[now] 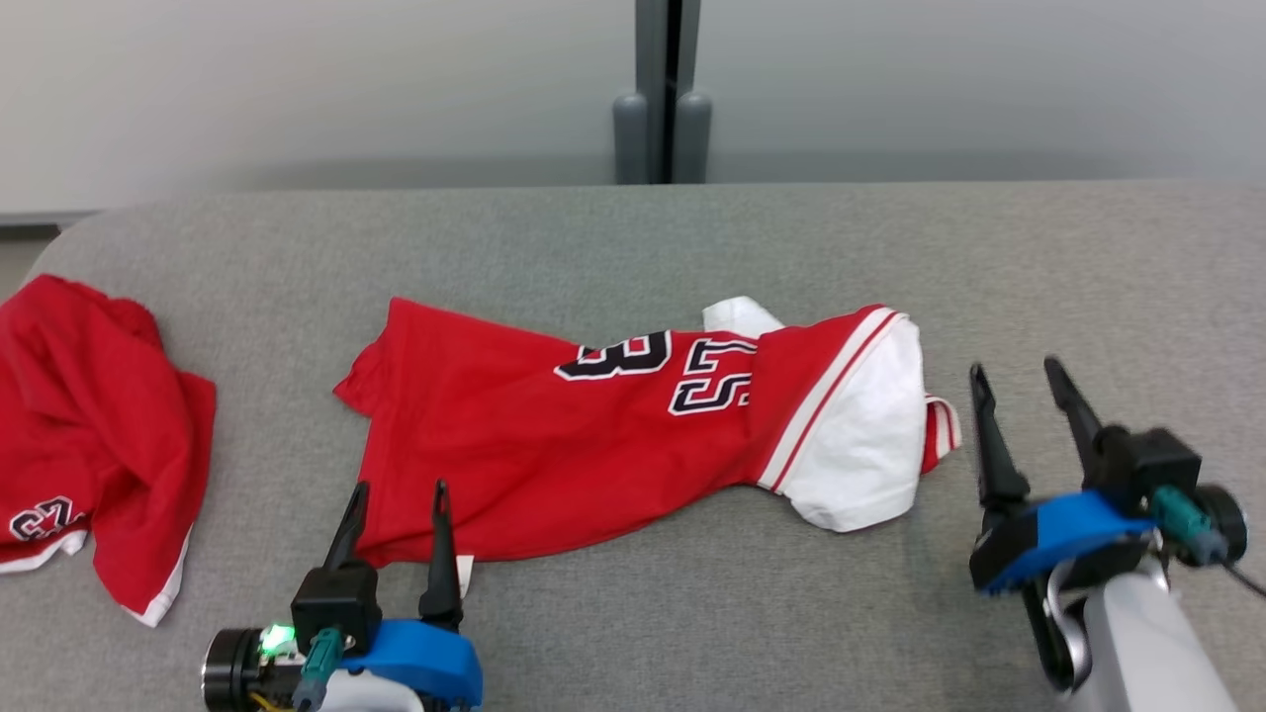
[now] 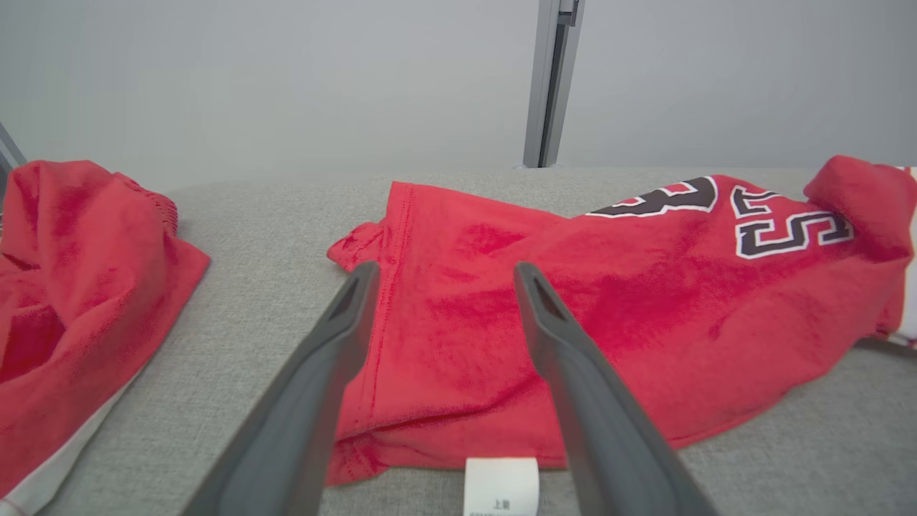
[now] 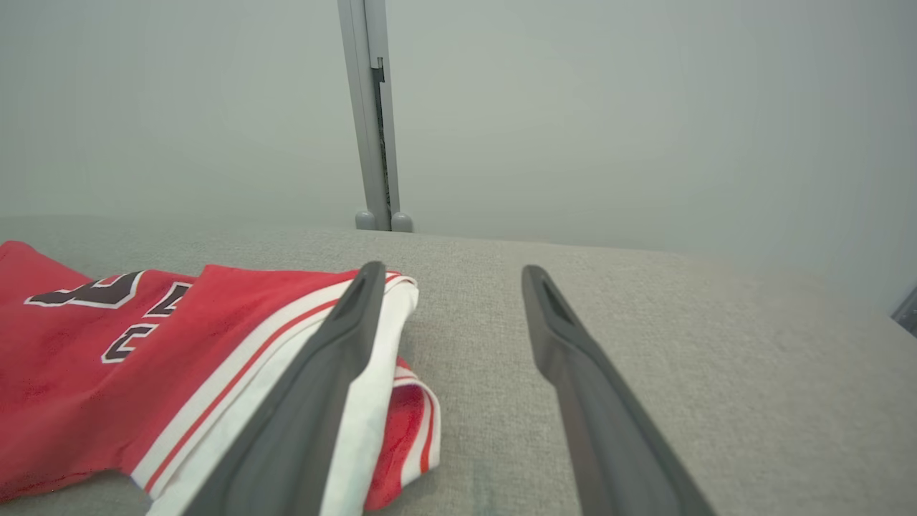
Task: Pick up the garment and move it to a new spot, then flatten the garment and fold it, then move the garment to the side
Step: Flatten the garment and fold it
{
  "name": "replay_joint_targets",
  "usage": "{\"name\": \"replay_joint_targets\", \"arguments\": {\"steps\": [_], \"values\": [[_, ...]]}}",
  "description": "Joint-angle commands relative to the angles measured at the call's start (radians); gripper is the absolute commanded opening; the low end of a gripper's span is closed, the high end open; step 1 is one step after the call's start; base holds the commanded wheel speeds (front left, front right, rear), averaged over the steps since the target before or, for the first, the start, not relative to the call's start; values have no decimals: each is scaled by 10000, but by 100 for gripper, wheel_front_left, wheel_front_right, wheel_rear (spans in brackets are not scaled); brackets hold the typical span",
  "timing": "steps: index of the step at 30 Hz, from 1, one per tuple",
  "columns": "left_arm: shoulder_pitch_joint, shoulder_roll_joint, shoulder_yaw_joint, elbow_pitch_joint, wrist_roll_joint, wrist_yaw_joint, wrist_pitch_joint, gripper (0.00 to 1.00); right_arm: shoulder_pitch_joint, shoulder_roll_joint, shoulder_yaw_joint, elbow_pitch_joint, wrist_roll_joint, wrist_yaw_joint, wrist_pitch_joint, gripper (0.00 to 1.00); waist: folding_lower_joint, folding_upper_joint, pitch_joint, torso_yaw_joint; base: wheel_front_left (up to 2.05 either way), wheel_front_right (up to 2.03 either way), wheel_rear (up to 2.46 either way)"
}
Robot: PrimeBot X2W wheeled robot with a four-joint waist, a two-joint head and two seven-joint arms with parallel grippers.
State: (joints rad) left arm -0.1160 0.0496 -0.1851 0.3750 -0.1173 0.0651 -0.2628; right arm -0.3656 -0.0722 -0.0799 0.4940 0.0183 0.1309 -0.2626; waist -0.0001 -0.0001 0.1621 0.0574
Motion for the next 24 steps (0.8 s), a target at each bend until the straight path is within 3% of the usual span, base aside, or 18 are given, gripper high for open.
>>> {"name": "replay_joint_targets", "arguments": {"steps": [1,13,24], "values": [[197,17,149,43,134,51,-31,100,563,94,17,-239,-11,-3,-30,100,1,1,-398,-378,0,0,0],[1268,116,735,260,595,-97,-31,100,2658,216,544,-821,300,-3,-32,100,1,1,-1409,-825,0,0,0],[1611,126,882,389,816,-188,-31,100,2908,217,839,-752,617,-3,-32,100,1,1,-1595,-858,0,0,0]]}}
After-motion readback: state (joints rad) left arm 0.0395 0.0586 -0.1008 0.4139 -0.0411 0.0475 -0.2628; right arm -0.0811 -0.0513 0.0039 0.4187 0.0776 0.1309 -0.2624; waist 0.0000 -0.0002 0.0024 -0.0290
